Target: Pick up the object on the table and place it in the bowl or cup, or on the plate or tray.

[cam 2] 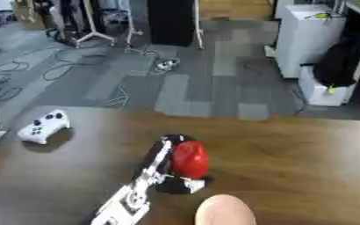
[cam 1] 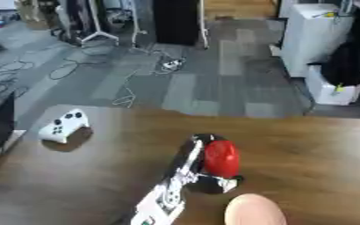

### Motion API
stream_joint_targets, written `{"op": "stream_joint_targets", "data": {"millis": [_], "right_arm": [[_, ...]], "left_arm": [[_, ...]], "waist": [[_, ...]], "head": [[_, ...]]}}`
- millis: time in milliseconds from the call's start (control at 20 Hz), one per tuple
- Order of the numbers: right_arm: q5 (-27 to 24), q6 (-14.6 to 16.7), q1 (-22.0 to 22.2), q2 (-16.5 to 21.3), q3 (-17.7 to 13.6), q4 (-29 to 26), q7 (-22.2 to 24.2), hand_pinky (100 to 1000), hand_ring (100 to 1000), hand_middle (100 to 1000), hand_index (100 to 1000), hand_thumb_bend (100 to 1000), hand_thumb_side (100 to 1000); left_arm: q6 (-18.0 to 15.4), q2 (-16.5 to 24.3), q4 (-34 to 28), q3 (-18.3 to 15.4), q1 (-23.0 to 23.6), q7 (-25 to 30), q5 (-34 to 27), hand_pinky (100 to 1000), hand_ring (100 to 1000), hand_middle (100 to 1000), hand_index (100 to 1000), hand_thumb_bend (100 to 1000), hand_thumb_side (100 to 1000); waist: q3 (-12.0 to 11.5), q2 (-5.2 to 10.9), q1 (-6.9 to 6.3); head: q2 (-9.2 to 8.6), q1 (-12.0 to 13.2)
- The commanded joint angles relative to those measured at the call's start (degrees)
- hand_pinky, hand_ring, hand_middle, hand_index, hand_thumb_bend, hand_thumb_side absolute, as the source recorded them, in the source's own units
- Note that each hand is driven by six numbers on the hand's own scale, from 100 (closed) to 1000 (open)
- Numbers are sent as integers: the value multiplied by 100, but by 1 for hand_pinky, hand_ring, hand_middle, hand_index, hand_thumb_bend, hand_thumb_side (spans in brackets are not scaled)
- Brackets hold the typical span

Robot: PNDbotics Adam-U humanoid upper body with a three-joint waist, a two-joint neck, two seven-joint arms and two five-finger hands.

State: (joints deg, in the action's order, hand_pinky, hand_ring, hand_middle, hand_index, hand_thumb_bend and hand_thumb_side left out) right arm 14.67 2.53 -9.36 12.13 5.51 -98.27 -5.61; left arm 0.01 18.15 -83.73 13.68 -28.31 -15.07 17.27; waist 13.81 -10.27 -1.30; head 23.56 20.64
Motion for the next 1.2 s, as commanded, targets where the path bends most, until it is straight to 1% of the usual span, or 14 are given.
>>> {"op": "stream_joint_targets", "data": {"millis": [50, 250, 400, 500, 550, 600, 1000, 1200], "right_arm": [[31, 2, -13, 110, -62, -117, -46, 664, 499, 766, 812, 345, 645], [38, -7, -2, 111, -75, -130, -60, 663, 498, 766, 812, 345, 644], [39, -11, -1, 107, -78, -136, -64, 663, 498, 767, 812, 346, 644], [40, -12, -2, 102, -80, -138, -66, 663, 498, 767, 812, 346, 644], [41, -12, -3, 100, -81, -139, -67, 663, 498, 767, 812, 346, 644], [42, -12, -4, 97, -81, -140, -68, 663, 498, 767, 812, 346, 644], [53, -13, -12, 75, -88, -143, -76, 663, 498, 767, 812, 346, 643], [57, -13, -15, 71, -91, -147, -80, 663, 497, 767, 812, 346, 642]], "left_arm": [[-55, -47, -83, 95, -56, 84, 190, 100, 697, 100, 114, 180, 100], [-124, -91, 0, 201, -42, 124, 398, 100, 719, 100, 114, 181, 100], [-182, -98, 75, 255, -23, 140, 521, 100, 773, 100, 113, 182, 100], [-208, -104, 125, 280, -8, 141, 605, 100, 788, 100, 112, 183, 100], [-220, -106, 146, 290, -2, 139, 639, 100, 782, 100, 112, 100, 100], [-230, -109, 163, 298, 2, 135, 667, 100, 816, 100, 111, 184, 100], [-302, -115, 260, 347, 50, 142, 866, 100, 974, 100, 112, 194, 100], [-419, -108, 295, 366, 71, 77, 1025, 100, 1000, 100, 125, 200, 100]], "waist": [[44, 48, 13], [117, 23, 12], [152, 3, 10], [167, -11, 9], [171, -19, 8], [175, -26, 7], [192, -95, -2], [193, -117, -12]], "head": [[5, 8], [6, 26], [12, 30], [19, 33], [21, 34], [21, 36], [63, 35], [81, 26]]}}
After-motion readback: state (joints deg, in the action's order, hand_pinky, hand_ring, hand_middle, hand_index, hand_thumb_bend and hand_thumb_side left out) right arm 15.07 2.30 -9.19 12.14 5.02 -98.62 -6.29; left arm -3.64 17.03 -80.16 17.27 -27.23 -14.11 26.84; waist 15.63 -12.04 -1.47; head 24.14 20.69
